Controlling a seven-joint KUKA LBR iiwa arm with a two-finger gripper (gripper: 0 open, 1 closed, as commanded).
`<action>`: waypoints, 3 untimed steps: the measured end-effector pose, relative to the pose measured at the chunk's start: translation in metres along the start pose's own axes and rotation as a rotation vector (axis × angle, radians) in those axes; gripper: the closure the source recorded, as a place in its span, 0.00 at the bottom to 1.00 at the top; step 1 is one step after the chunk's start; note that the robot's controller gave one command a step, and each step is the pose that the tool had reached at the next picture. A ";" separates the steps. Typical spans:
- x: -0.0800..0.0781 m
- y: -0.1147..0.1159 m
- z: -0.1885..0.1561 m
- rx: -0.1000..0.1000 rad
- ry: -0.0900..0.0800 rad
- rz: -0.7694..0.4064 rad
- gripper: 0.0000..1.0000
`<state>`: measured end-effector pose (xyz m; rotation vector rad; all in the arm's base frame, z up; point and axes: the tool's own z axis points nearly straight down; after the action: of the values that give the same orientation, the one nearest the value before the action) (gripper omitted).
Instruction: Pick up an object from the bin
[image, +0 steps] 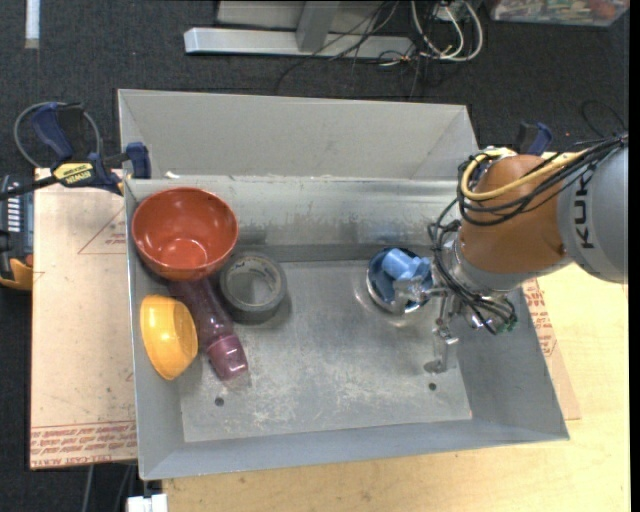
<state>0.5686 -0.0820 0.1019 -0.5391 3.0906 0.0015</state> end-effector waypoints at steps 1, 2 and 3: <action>-0.059 -0.004 0.032 -0.001 -0.011 0.050 0.00; -0.108 0.105 0.031 -0.002 -0.003 -0.429 1.00; -0.108 0.104 0.031 -0.003 -0.003 -0.426 1.00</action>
Offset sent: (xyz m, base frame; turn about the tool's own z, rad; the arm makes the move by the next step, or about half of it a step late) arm 0.0651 0.1325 -0.0319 -0.4300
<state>0.6352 0.0521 0.0715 -1.1790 2.9045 0.0055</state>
